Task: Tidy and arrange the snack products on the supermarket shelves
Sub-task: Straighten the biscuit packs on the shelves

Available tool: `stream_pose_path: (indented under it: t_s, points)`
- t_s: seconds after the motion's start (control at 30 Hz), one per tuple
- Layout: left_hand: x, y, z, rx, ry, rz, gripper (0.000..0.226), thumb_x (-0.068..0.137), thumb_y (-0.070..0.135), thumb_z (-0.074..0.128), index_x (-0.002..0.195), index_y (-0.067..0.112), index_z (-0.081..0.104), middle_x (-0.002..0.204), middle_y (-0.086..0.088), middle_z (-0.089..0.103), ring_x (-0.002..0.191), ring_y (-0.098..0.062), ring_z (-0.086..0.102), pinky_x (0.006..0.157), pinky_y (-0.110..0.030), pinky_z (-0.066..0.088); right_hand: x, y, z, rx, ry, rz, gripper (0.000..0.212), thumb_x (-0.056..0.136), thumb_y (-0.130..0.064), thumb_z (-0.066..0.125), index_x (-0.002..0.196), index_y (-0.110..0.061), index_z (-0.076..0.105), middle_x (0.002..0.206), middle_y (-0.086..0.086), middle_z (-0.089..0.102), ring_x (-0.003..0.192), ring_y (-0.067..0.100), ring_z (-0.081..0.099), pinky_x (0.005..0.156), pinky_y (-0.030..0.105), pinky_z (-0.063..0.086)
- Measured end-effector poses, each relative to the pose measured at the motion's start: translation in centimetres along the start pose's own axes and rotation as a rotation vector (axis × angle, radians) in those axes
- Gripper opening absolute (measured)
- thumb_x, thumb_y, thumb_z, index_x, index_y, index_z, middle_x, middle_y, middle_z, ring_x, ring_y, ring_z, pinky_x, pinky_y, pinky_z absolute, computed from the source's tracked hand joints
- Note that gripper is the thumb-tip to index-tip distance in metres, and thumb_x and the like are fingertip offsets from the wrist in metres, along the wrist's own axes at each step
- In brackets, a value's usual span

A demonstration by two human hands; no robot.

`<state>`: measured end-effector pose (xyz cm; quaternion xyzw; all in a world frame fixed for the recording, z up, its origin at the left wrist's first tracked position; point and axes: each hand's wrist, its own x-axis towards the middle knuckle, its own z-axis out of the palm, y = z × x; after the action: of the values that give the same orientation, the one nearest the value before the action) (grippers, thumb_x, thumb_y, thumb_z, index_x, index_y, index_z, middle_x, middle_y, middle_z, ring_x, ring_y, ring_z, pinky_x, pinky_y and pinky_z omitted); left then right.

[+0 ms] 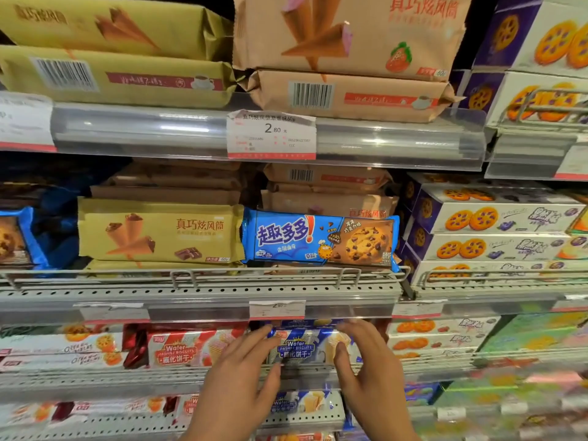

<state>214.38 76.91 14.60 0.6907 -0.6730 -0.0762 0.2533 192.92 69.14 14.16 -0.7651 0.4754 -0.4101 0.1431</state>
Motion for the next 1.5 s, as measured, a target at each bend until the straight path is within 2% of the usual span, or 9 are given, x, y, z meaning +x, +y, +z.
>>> stream_pose_path:
  t_s: [0.07,0.13,0.37,0.6,0.73,0.87,1.1,1.27,1.5]
  points:
    - [-0.9,-0.6,-1.2,-0.048,0.197,0.138,0.04,0.09,0.042,0.051,0.126,0.034,0.066,0.142,0.019,0.054,0.126,-0.012,0.056,0.099,-0.043,0.054,0.4,-1.7,-0.9,0.013,0.1,-0.113,0.028,0.094,-0.033,0.052,0.121,-0.036,0.06,0.117,-0.02,0.063,0.106,-0.001,0.061,0.085,0.017,0.048]
    - [-1.2,-0.7,-2.4,-0.044,0.306,0.222,0.039,0.09,0.034,0.053,0.125,0.026,0.069,0.143,0.013,0.056,0.131,-0.013,0.052,0.104,-0.041,0.048,0.8,-2.7,-1.2,-0.021,0.124,-0.23,0.034,0.094,-0.028,0.054,0.127,-0.027,0.063,0.127,-0.014,0.062,0.117,0.007,0.06,0.095,0.025,0.049]
    - [-0.6,-2.6,-6.2,0.205,0.489,0.163,0.063,0.088,0.032,0.054,0.146,0.009,0.049,0.163,-0.014,0.028,0.152,-0.039,0.02,0.12,-0.057,0.022,0.9,-2.4,0.0,-0.228,0.029,-0.404,0.046,0.089,-0.017,0.06,0.134,-0.01,0.063,0.143,0.009,0.053,0.13,0.033,0.051,0.1,0.049,0.046]
    - [-0.2,-5.4,-7.9,0.388,0.402,-0.024,0.079,0.088,0.04,0.04,0.159,0.01,0.023,0.169,-0.015,0.007,0.155,-0.039,0.003,0.118,-0.066,0.017,1.1,-3.6,-0.2,-0.224,0.015,-0.36,0.043,0.091,-0.023,0.054,0.131,-0.012,0.065,0.137,0.008,0.057,0.123,0.033,0.054,0.093,0.052,0.049]
    - [-0.3,-5.5,-7.9,0.411,0.368,-0.041,0.083,0.087,0.044,0.04,0.16,0.012,0.02,0.169,-0.014,0.005,0.155,-0.038,0.004,0.118,-0.064,0.02,3.1,-6.3,-2.3,-0.19,0.157,-0.411,0.034,0.091,-0.017,0.056,0.12,-0.008,0.07,0.128,0.008,0.063,0.114,0.03,0.059,0.093,0.045,0.05]
    - [-0.4,-5.8,-8.1,0.45,0.372,-0.03,0.092,0.085,0.039,0.062,0.161,0.015,0.016,0.169,-0.012,0.004,0.155,-0.037,0.005,0.118,-0.058,0.018,7.0,-9.5,-4.0,-0.246,0.282,-0.456,0.038,0.084,-0.009,0.065,0.121,-0.002,0.069,0.128,0.014,0.064,0.117,0.034,0.059,0.103,0.044,0.045]
    - [-0.7,-5.9,-8.9,0.421,0.332,-0.027,0.11,0.073,0.037,0.08,0.162,0.021,0.016,0.169,-0.009,0.008,0.155,-0.034,0.01,0.119,-0.052,0.017,11.4,-10.4,-4.0,-0.63,0.088,-0.289,0.065,0.086,-0.048,0.064,0.142,-0.015,0.053,0.14,0.018,0.05,0.135,0.046,0.04,0.111,0.067,0.028]
    - [-0.8,-6.0,-8.8,0.371,0.362,-0.012,0.104,0.076,0.033,0.077,0.161,0.022,0.019,0.169,-0.007,0.011,0.155,-0.032,0.011,0.12,-0.05,0.017,11.7,-10.5,-4.9,-0.658,0.026,-0.245,0.079,0.072,-0.046,0.084,0.14,-0.025,0.052,0.135,0.007,0.057,0.137,0.039,0.042,0.113,0.068,0.027]
    - [-0.8,-5.8,-8.9,0.347,0.376,-0.026,0.083,0.084,0.045,0.045,0.161,0.026,0.02,0.169,-0.002,0.014,0.155,-0.028,0.013,0.118,-0.051,0.029,12.0,-9.4,-7.3,-0.652,-0.035,-0.316,0.083,0.059,-0.037,0.093,0.13,-0.027,0.049,0.123,-0.001,0.062,0.124,0.03,0.055,0.109,0.068,0.035]
